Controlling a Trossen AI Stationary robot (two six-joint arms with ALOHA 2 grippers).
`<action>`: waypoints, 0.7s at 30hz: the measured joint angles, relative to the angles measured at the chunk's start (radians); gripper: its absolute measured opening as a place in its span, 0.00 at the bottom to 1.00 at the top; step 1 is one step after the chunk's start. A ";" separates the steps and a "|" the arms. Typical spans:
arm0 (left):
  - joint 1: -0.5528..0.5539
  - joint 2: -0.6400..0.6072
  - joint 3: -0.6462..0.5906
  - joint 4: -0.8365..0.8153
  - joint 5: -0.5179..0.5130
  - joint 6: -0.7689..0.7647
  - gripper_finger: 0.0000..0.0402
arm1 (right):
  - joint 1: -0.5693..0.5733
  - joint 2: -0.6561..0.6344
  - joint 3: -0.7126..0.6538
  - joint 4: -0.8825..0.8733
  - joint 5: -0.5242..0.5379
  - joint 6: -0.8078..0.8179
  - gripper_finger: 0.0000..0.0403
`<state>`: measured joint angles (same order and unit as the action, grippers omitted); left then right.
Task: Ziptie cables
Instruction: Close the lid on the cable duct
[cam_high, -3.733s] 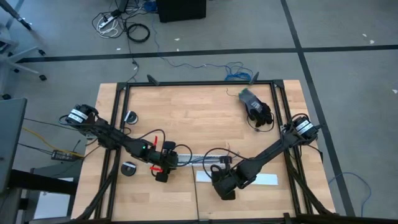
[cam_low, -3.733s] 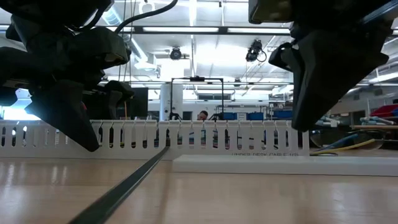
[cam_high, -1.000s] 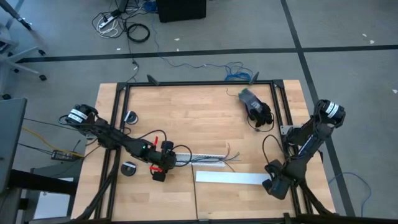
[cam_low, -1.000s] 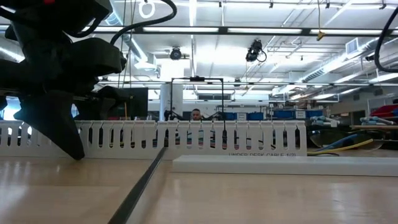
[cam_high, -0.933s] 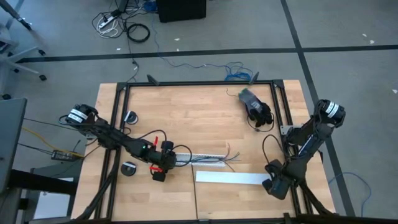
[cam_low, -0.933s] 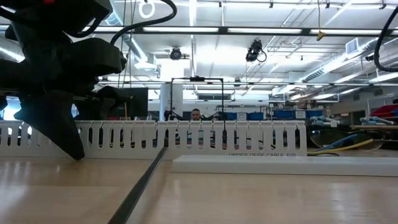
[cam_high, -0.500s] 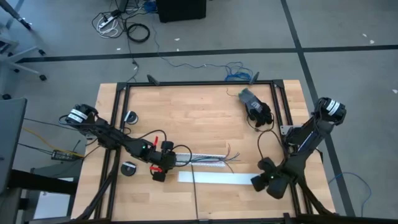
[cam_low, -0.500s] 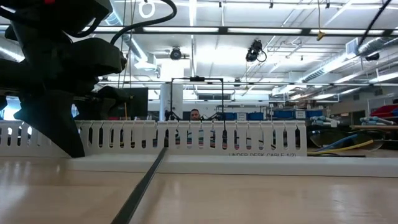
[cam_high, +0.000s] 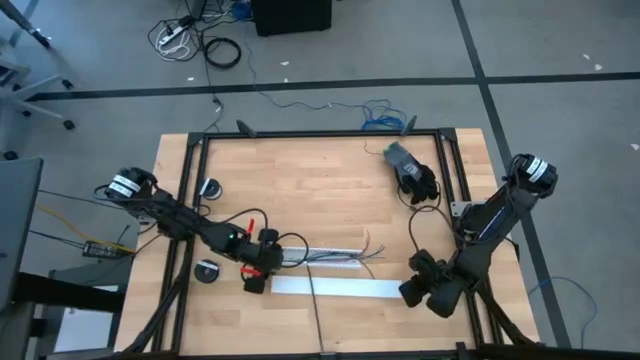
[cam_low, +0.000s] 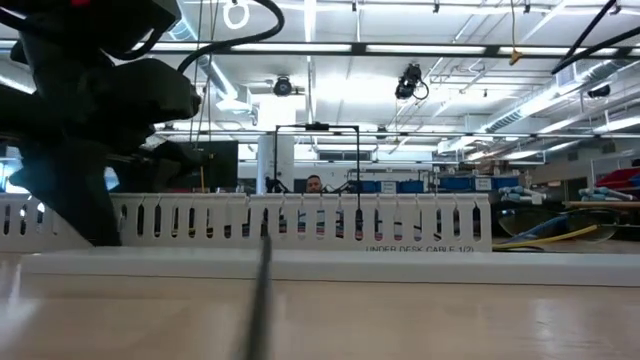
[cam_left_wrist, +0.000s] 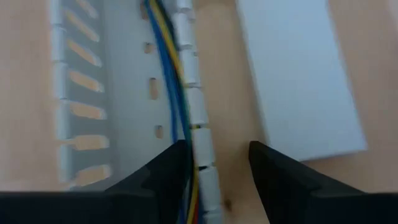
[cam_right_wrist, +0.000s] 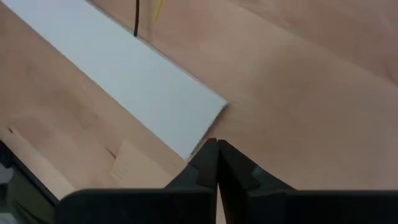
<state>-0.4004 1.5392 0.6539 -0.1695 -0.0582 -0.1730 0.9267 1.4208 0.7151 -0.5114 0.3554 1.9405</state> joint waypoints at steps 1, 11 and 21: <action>0.000 -0.007 0.000 -0.009 0.020 0.000 0.40 | -0.006 0.000 0.000 0.001 -0.001 -0.014 0.00; 0.006 -0.073 0.002 -0.169 0.070 -0.094 0.30 | -0.030 0.000 0.000 0.003 0.006 -0.110 0.00; 0.006 -0.073 0.003 -0.166 -0.030 -0.092 0.35 | -0.033 0.000 0.000 0.002 0.002 -0.137 0.00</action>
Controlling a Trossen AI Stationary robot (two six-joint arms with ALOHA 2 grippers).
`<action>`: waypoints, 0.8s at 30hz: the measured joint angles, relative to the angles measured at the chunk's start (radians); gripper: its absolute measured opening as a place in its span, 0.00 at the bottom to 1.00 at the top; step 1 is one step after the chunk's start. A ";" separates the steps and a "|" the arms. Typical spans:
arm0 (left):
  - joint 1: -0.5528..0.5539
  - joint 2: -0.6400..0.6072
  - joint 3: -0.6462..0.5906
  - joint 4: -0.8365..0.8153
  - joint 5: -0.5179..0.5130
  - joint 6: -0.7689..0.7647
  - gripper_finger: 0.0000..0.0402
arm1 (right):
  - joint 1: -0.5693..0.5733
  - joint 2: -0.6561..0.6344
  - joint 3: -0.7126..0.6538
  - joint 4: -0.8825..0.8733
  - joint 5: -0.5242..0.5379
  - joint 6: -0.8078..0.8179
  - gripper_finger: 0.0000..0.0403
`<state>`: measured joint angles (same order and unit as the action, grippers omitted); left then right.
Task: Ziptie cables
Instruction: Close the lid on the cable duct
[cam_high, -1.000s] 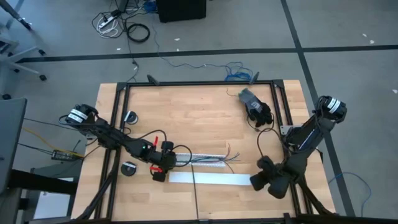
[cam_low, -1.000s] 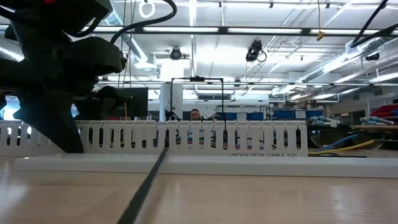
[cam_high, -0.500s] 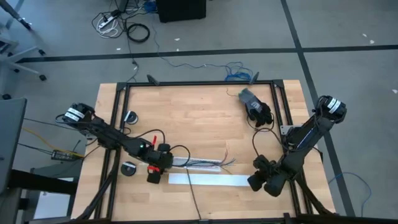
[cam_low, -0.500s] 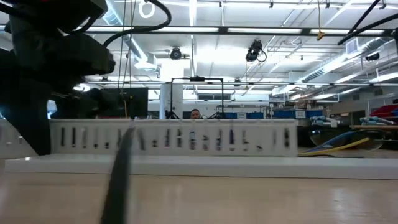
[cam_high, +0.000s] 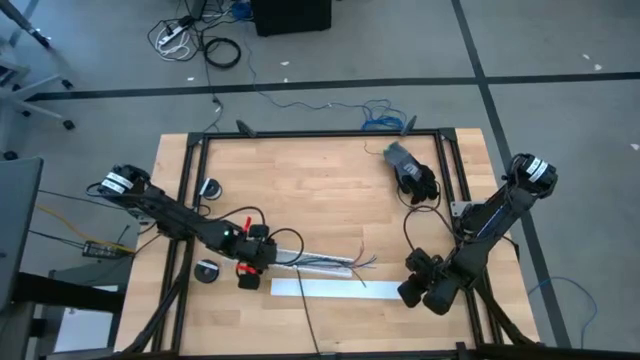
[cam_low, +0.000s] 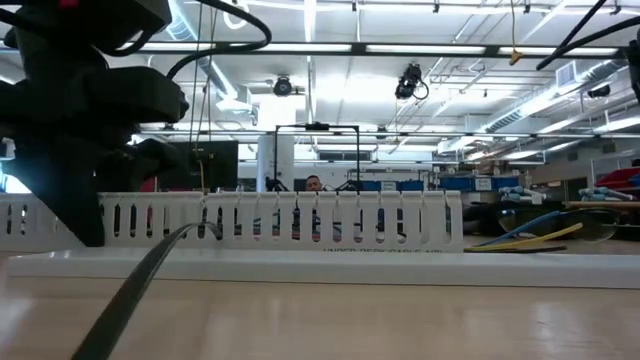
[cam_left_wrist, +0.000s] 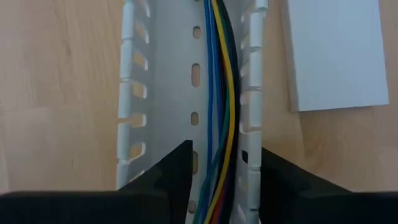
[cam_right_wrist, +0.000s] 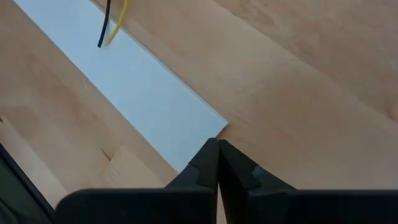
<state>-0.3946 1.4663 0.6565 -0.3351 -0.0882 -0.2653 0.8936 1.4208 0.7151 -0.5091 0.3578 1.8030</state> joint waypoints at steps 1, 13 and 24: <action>0.000 0.000 0.000 0.000 0.000 0.000 0.36 | 0.000 0.000 0.000 0.000 -0.004 0.000 0.00; 0.000 -0.001 0.062 -0.037 0.037 0.079 0.46 | 0.000 0.000 0.000 -0.001 -0.012 -0.008 0.00; -0.004 -0.023 0.263 -0.277 0.015 0.131 0.50 | 0.000 0.000 0.000 -0.002 -0.012 -0.026 0.00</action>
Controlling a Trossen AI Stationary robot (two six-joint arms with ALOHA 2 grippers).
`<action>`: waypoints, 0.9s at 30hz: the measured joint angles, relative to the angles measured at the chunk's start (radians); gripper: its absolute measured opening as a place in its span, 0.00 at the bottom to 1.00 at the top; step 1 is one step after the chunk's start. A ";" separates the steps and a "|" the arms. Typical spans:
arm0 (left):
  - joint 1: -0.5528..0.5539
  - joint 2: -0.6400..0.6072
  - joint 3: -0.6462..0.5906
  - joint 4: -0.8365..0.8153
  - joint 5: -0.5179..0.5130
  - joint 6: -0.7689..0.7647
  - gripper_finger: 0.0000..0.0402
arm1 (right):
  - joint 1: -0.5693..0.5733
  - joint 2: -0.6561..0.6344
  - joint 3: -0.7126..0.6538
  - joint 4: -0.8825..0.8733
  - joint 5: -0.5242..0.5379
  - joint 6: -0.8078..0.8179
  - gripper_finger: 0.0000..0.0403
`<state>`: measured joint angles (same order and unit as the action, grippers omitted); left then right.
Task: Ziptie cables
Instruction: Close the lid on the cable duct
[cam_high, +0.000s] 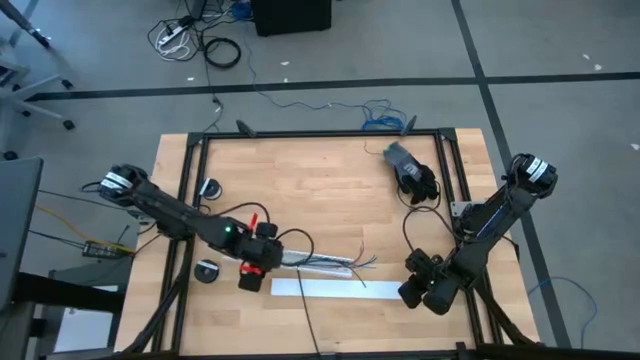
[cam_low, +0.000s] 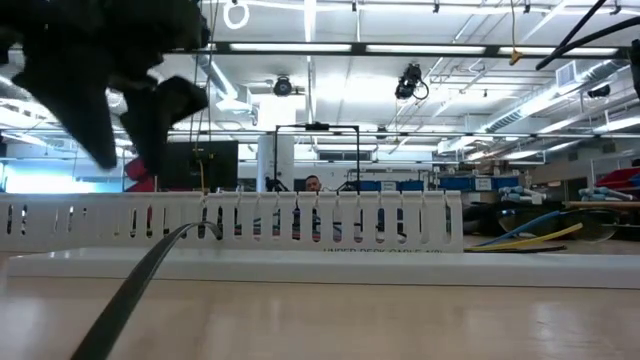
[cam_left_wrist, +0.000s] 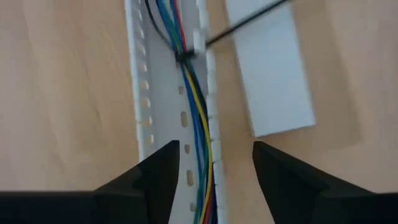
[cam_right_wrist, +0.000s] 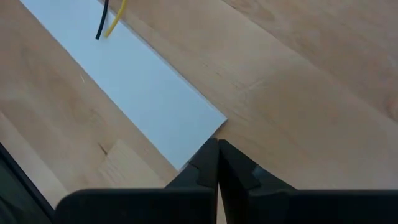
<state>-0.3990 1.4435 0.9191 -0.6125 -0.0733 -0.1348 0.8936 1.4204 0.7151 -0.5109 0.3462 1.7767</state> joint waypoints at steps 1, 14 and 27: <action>-0.001 -0.015 0.008 -0.001 0.012 -0.001 0.49 | 0.000 0.000 0.000 -0.002 0.000 -0.001 0.00; -0.214 -0.135 -0.004 0.104 -0.100 -0.512 0.49 | 0.000 0.000 0.000 -0.006 0.072 -0.134 0.00; -0.362 -0.064 -0.351 0.658 -0.392 -0.972 0.49 | -0.019 0.000 -0.001 0.002 0.087 -0.290 0.00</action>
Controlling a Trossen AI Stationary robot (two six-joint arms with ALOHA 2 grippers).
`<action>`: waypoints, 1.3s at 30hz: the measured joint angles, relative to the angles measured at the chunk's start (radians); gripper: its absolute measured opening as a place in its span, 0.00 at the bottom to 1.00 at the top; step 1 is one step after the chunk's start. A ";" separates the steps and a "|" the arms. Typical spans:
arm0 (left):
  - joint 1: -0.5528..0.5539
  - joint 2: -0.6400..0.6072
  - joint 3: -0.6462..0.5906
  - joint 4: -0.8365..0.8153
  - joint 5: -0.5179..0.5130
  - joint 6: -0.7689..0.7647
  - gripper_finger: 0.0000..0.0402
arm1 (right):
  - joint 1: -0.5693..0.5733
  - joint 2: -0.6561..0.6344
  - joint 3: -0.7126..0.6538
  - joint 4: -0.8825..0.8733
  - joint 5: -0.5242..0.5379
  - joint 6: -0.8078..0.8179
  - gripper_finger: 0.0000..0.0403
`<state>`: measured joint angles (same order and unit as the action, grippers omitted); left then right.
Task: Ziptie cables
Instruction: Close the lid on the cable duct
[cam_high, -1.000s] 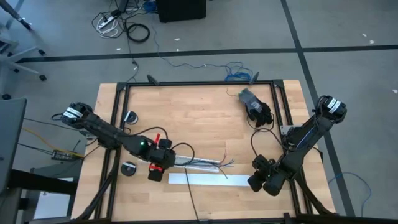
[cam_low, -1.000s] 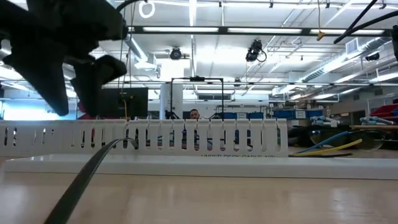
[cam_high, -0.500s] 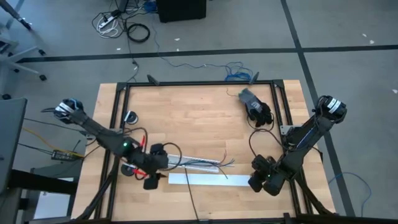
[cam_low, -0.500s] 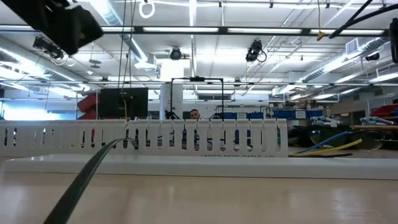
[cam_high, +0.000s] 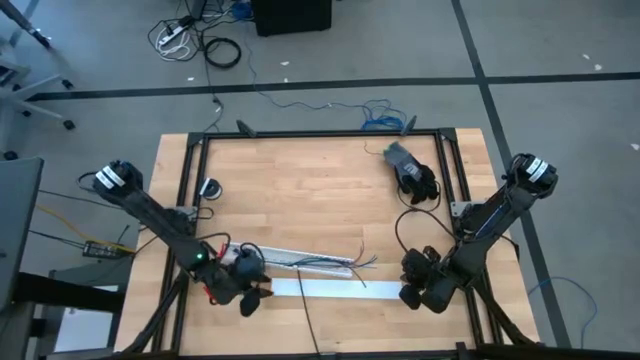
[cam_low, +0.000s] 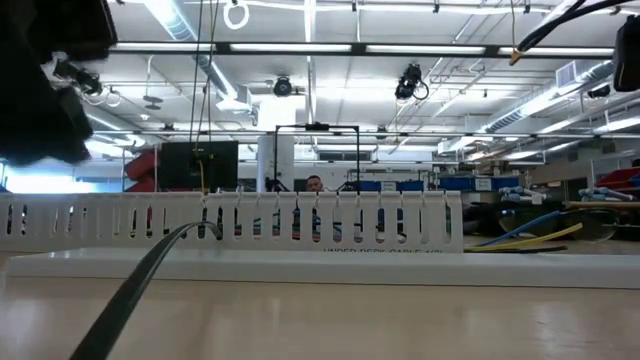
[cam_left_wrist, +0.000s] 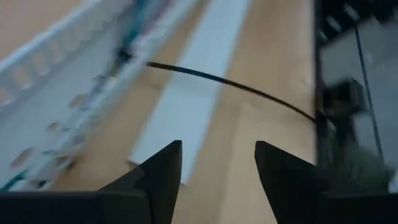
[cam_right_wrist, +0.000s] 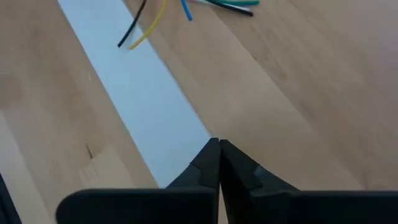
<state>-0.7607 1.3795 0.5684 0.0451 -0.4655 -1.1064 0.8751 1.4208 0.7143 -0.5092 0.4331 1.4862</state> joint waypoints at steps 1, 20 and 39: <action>-0.001 0.002 -0.027 0.041 -0.015 -0.028 0.49 | 0.000 0.000 0.000 0.000 0.005 -0.003 0.00; 0.008 0.018 -0.192 0.304 0.061 -0.457 0.49 | -0.021 0.001 0.000 0.021 0.108 -0.022 0.00; 0.010 0.015 0.183 -0.089 0.059 0.548 0.49 | -0.086 0.001 0.000 0.022 0.034 -0.110 0.00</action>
<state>-0.7508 1.3943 0.7516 -0.0436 -0.4064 -0.5585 0.7887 1.4220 0.7143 -0.4867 0.4673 1.3758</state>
